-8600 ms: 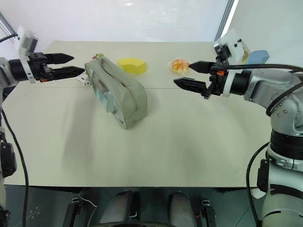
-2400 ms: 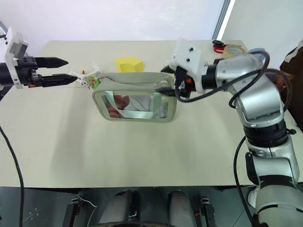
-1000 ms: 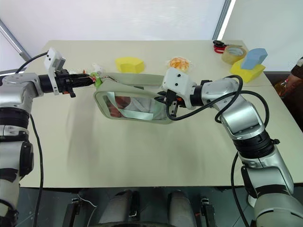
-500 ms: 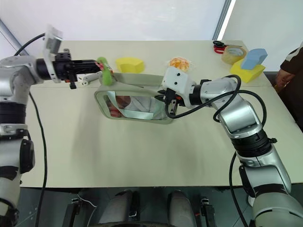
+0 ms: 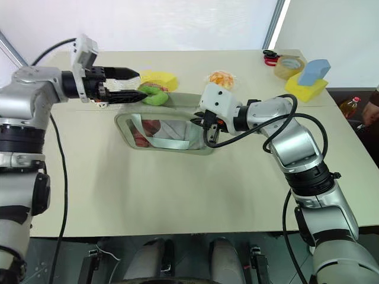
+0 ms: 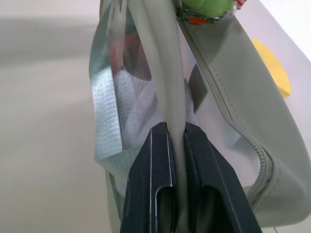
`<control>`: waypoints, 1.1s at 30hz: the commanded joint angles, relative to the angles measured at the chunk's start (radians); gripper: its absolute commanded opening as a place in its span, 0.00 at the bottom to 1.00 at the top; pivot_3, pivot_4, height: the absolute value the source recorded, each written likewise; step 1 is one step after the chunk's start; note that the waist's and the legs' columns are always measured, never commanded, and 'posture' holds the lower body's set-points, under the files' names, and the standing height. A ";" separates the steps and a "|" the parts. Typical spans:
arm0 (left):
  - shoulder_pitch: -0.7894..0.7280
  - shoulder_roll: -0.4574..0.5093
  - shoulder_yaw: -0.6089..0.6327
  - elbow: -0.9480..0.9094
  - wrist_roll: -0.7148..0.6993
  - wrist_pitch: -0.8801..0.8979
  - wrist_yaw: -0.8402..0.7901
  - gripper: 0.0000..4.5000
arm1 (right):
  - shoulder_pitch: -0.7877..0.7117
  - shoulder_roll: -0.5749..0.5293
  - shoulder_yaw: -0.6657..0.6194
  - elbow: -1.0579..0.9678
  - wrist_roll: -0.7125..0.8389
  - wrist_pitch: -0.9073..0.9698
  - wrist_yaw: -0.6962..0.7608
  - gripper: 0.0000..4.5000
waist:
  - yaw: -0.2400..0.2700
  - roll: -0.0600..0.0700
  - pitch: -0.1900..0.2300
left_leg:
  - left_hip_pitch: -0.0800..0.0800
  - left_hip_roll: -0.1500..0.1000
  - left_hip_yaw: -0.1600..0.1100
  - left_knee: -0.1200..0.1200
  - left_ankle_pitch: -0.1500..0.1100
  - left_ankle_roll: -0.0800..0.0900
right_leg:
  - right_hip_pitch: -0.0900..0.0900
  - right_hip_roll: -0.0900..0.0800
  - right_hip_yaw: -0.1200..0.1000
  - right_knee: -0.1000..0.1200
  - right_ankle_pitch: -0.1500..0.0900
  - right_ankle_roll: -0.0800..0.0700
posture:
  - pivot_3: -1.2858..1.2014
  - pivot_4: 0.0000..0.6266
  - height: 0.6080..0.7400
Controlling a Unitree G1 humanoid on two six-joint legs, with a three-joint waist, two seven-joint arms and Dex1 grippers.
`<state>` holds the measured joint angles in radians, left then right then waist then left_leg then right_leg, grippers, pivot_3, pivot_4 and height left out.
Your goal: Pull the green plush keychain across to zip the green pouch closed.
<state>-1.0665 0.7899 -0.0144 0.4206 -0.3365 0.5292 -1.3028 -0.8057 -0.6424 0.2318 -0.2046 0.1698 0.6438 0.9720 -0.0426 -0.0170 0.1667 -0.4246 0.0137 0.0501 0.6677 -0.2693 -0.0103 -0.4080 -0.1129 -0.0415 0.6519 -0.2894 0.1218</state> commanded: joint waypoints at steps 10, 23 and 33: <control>0.348 0.149 0.089 -0.400 -0.073 0.114 0.063 1.00 | -0.050 0.050 0.024 0.088 -0.016 -0.080 0.009 0.00 | 0.014 -0.001 -0.001 | 0.002 0.001 -0.001 0.000 0.000 0.000 | 0.003 0.000 0.001 0.000 0.000 0.000 | 0.52 0.24 1.00; 0.328 0.106 0.038 -0.346 -0.040 0.049 0.088 0.01 | -0.054 0.046 0.008 0.079 -0.017 -0.056 0.026 0.00 | 0.025 -0.001 -0.001 | 0.002 0.001 0.001 0.000 0.000 0.000 | 0.002 0.000 0.001 0.000 0.000 0.000 | 0.52 0.24 1.00; 0.299 0.091 0.014 -0.316 -0.023 0.022 0.082 0.00 | -0.282 0.084 -0.069 0.122 0.127 0.039 0.089 0.66 | 0.025 -0.001 -0.001 | 0.002 0.001 0.001 0.000 0.000 0.000 | 0.001 0.000 0.001 0.000 0.000 0.000 | 0.52 0.24 1.00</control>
<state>-0.7516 0.8793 0.0044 0.1066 -0.3650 0.5596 -1.2180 -1.0443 -0.5828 0.1992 -0.0745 0.2613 0.6761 1.0729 -0.0176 -0.0175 0.1662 -0.4231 0.0143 0.0507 0.6673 -0.2693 -0.0103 -0.4067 -0.1129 -0.0405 0.6516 -0.2894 0.1217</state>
